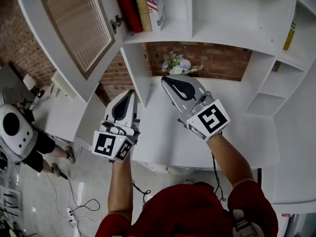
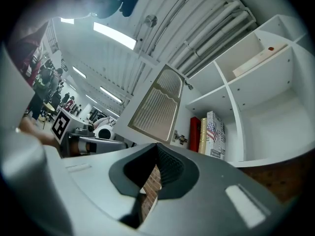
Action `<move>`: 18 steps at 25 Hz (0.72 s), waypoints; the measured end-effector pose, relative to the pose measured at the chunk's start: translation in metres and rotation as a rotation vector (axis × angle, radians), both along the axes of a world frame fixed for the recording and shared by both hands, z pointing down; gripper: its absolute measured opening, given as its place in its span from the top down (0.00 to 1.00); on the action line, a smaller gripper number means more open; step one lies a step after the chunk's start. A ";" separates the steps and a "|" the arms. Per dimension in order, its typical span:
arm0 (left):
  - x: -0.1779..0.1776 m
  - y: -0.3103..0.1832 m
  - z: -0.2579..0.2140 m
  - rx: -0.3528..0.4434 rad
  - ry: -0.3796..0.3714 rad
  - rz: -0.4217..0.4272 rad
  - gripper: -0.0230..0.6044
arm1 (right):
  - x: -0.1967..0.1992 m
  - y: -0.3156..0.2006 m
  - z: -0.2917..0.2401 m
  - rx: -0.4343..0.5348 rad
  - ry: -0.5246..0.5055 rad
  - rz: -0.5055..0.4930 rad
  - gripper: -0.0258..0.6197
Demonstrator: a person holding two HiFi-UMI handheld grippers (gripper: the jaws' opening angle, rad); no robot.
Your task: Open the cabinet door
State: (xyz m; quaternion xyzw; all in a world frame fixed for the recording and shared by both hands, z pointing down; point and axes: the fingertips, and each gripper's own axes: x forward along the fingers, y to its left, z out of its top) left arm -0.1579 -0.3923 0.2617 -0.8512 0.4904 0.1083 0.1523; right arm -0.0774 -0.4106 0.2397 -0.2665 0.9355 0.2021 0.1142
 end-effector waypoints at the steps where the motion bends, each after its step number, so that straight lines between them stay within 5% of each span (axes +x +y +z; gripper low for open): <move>1: 0.003 0.000 -0.001 0.002 0.005 0.001 0.96 | 0.003 0.001 0.001 0.002 -0.003 0.000 0.94; 18: 0.026 -0.009 0.013 -0.016 0.009 0.018 0.96 | 0.037 -0.002 0.032 -0.035 -0.039 0.066 0.94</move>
